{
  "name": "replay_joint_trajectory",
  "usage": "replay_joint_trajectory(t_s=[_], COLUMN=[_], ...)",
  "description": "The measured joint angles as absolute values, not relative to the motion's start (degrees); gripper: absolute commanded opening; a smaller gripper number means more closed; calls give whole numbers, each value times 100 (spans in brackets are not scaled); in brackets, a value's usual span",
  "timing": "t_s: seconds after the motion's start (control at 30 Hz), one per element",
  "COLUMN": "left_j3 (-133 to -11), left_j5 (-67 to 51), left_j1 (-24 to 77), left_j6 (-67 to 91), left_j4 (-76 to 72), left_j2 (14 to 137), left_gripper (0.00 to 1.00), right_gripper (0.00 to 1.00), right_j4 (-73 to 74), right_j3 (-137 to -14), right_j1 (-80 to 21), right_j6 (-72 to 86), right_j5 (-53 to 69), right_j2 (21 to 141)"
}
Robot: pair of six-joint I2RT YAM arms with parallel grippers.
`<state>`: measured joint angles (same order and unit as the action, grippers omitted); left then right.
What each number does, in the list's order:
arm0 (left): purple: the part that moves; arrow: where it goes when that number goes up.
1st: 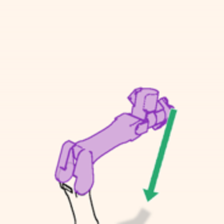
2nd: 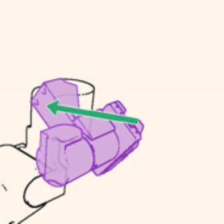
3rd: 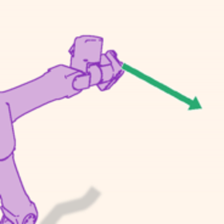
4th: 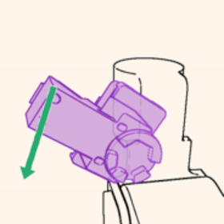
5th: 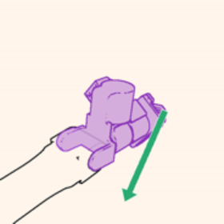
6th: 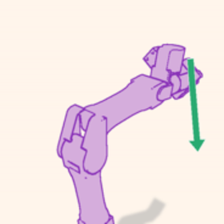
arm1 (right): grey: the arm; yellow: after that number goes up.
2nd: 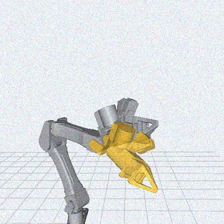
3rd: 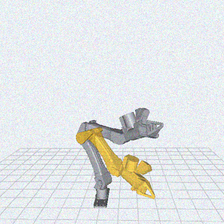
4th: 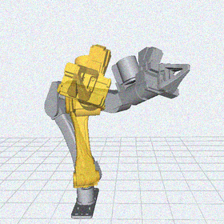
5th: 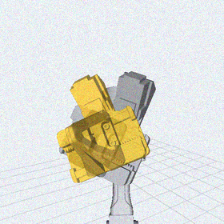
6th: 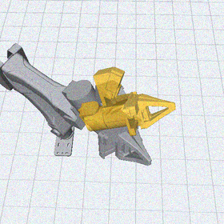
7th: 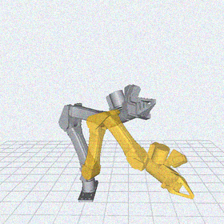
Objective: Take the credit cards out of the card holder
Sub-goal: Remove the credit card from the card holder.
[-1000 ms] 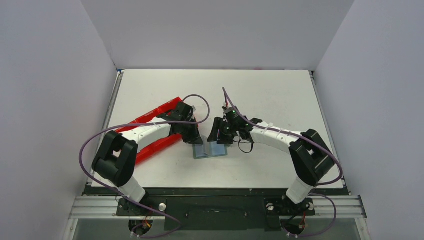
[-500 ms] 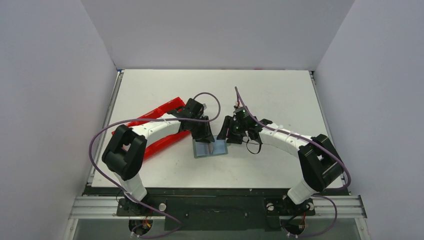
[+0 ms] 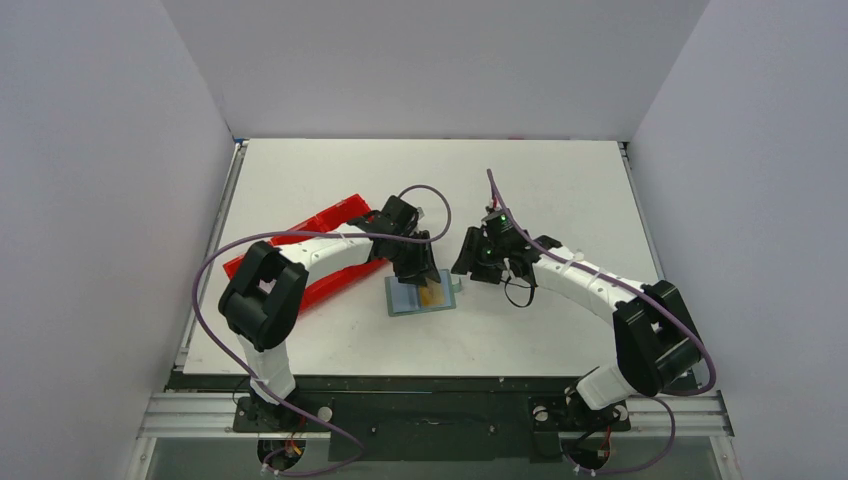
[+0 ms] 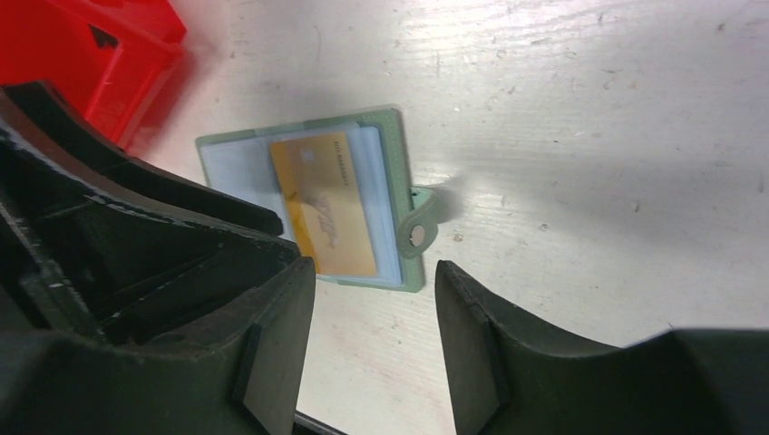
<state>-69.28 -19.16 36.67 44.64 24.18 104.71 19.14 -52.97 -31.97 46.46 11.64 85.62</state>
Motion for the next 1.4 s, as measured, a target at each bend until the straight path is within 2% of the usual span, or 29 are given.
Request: replay_joint_trajectory(t_s=[0.23, 0.57, 0.6, 0.77, 1.4], left_j3=[-6912, -6401, -6366, -6246, -5929], left_j5=[-1741, -1831, -1852, -1975, -2274], left_j1=[3463, 3129, 3129, 3124, 3100], left_j6=[4447, 4436, 4436, 4464, 4635], left_j4=[2460, 2368, 2366, 2213, 1516], left_j2=[10383, 10141, 10141, 10141, 10427], left_gripper=[39, 35, 35, 33, 29], right_gripper=[31, 16, 11, 1, 0], right_j4=[2410, 2550, 2565, 2661, 2521], right_j3=[-5614, -6451, -6477, -6506, -6351], right_j1=[-3548, -4086, -4097, -4134, -4174], right_j6=[4346, 3981, 3955, 3874, 3879], right_j5=[864, 622, 596, 497, 384], right_j2=[8685, 9651, 9758, 10116, 10322])
